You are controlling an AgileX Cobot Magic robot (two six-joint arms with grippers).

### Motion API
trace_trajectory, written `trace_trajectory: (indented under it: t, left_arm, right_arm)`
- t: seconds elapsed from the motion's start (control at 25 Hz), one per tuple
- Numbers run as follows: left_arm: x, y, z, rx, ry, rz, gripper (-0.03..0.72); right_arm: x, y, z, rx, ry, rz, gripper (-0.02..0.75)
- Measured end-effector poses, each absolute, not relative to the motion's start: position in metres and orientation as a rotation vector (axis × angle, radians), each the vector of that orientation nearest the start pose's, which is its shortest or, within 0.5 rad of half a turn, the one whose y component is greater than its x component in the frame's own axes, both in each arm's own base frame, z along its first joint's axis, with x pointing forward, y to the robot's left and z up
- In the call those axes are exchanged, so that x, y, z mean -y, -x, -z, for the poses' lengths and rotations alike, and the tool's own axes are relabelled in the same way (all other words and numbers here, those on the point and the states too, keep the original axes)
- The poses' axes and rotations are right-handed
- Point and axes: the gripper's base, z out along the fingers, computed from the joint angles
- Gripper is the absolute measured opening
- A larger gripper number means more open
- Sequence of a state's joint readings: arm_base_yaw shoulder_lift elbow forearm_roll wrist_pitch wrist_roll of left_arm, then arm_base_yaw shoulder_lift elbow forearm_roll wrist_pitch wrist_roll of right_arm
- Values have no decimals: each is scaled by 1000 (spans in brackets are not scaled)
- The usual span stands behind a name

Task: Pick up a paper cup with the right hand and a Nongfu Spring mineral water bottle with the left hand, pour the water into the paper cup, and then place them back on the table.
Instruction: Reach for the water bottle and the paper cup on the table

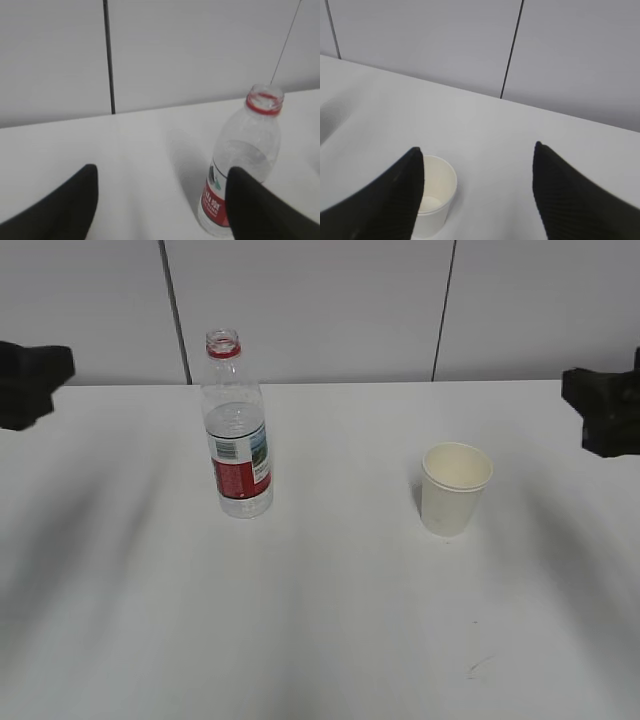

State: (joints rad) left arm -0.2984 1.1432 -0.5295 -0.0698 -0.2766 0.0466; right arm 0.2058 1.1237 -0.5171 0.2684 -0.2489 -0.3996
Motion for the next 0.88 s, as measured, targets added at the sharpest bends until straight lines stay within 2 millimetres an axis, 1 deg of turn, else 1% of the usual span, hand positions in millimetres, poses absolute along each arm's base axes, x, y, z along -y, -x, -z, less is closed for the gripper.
trace_trajectory:
  t: [0.08, 0.12, 0.2, 0.24, 0.28, 0.4, 0.52, 0.68, 0.88]
  left_arm:
    - [74, -235, -252, -1833, -255, 211, 487]
    - [78, -242, -240, -1861, -265, 211, 484]
    - [83, -252, -224, -1880, -273, 207, 482]
    - [86, -260, -207, -1904, -278, 200, 481]
    - [86, -260, -207, -1904, -278, 200, 481]
    - [89, -271, -187, -1914, -277, 192, 481]
    - [92, -277, -172, -1917, -284, 197, 481]
    - [96, -282, -154, -1924, -333, 203, 481]
    - [98, -286, -137, -1922, -339, 204, 481]
  right_arm:
    - [-42, -235, -252, -1852, 258, 19, 508]
    - [-42, -239, -248, -1857, 248, 16, 508]
    - [-45, -248, -238, -1860, 252, 15, 508]
    - [-48, -256, -227, -1864, 269, 1, 508]
    - [-48, -256, -227, -1864, 269, 1, 508]
    - [-53, -268, -208, -1883, 303, -19, 508]
    - [-56, -277, -188, -1885, 296, -34, 507]
    - [-57, -276, -161, -1849, 304, -44, 507]
    - [-57, -262, -131, -1815, 349, -64, 507]
